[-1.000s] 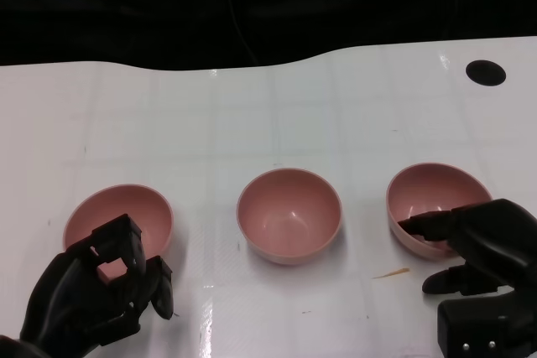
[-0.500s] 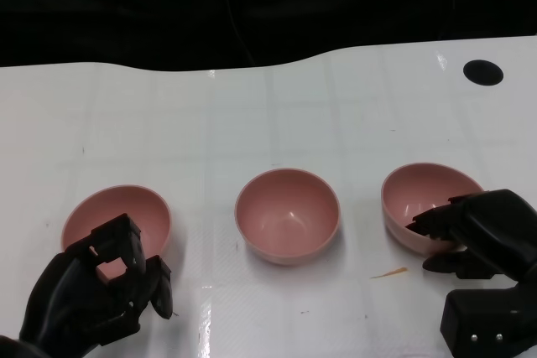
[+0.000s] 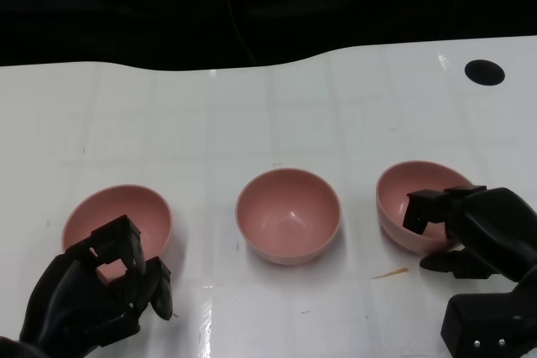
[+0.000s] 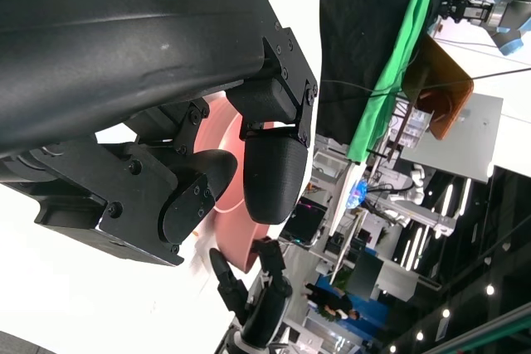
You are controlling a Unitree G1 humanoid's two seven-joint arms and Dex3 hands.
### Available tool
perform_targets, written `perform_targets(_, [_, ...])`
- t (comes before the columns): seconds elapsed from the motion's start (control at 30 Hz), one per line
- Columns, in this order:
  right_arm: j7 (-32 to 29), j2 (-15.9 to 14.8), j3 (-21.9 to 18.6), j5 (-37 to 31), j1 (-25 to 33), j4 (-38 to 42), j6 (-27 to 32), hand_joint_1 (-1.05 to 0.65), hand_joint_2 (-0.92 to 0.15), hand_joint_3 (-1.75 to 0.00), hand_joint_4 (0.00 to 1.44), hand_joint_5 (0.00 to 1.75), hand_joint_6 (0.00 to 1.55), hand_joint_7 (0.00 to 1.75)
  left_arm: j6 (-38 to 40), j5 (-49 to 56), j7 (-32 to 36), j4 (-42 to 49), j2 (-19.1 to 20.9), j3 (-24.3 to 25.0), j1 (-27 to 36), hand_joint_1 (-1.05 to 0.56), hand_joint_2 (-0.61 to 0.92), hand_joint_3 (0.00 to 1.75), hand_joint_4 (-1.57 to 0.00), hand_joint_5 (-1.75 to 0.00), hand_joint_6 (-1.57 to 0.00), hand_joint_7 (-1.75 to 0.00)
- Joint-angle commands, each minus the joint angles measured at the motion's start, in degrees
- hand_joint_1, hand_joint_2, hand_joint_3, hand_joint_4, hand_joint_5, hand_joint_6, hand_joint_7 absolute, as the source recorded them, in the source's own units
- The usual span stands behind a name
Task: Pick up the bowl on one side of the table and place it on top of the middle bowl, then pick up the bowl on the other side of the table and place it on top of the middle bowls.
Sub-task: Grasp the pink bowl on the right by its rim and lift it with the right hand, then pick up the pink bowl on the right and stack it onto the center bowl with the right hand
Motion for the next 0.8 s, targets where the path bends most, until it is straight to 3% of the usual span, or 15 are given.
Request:
perform_targets(0.03, [-0.15,-1.9,-1.29,0.12,0.47,-2.48,-0.14,-0.11,-0.92,-0.34,0.75,1.75,0.6,1.7,-0.47,0.52,0.42,0.22,0.58,0.39,-0.17,-0.02,0.63,1.15,-0.83,-1.75,-0.74,-1.63])
perform_targets(0.13, [-0.11,-2.32,-1.85,0.49,0.35,-3.79,-0.73,-0.11,-0.92,-0.32,0.74,1.75,0.69,1.53,-0.77,0.53,0.16,0.41,0.5,0.36,-0.14,-0.03,0.63,1.14,-0.83,-1.75,-0.74,-1.62])
perform_targets(0.3, [0.74,-2.62,-3.0,0.4,0.73,-6.87,0.04,-0.1,-0.92,-0.34,0.76,1.75,0.64,1.65,-1.13,0.73,0.28,0.3,0.41,0.23,-0.09,-0.02,0.64,1.14,-0.82,-1.75,-0.74,-1.62])
perform_targets(0.8, [6.73,-4.32,-4.52,0.66,0.47,-17.18,-0.72,-0.12,-0.88,-0.37,0.77,1.75,0.61,1.69,-2.27,0.47,-0.83,2.09,0.06,0.4,-0.93,-0.01,0.64,1.15,-0.83,-1.75,-0.75,-1.64])
